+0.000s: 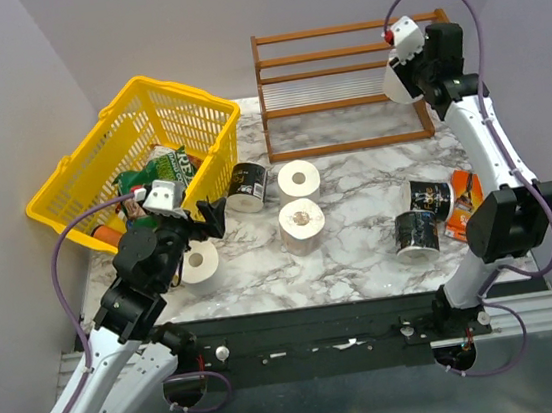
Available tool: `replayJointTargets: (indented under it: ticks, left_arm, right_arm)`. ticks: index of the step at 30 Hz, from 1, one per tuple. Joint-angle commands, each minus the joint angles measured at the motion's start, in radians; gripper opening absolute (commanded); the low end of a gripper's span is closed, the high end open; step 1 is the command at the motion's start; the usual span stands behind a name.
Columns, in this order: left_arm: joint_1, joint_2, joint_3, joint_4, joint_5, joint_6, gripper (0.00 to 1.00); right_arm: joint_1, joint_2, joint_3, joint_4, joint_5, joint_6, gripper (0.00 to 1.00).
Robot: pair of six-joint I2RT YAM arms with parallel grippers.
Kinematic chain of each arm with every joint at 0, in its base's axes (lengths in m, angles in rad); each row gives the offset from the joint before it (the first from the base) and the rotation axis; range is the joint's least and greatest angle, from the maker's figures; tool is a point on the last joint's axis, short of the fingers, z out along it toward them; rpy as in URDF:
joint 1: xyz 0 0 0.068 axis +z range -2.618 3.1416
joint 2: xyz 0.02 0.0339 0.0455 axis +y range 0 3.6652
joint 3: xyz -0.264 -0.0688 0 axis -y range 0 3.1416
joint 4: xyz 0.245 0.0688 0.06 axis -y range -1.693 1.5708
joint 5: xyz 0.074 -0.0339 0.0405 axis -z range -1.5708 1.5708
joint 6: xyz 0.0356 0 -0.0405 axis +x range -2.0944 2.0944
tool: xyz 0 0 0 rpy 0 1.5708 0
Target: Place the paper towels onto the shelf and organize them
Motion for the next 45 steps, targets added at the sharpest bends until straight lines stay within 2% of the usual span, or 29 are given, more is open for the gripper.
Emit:
replayJointTargets:
  ticks: [1,6,15,28,45]
  left_arm:
    - [-0.004,-0.026,-0.012,0.021,-0.014,0.004,0.99]
    - [-0.004,-0.022,-0.012,0.024,-0.011,0.004,0.99]
    - [-0.004,-0.011,-0.012,0.027,-0.025,0.01,0.99]
    - [-0.004,-0.01,-0.011,0.03,-0.026,0.012,0.99]
    - [-0.004,-0.042,-0.015,0.025,-0.025,0.007,0.99]
  right_arm:
    - [-0.065,-0.042,-0.122,0.087,-0.002,0.233,0.49]
    - [-0.113,-0.046,-0.196,0.233,-0.085,0.29,0.47]
    - [-0.12,0.039,-0.233,0.437,-0.114,0.346,0.47]
    - [-0.12,0.108,-0.213,0.478,-0.128,0.425,0.47]
    - [-0.12,0.116,-0.18,0.474,-0.199,0.526,0.5]
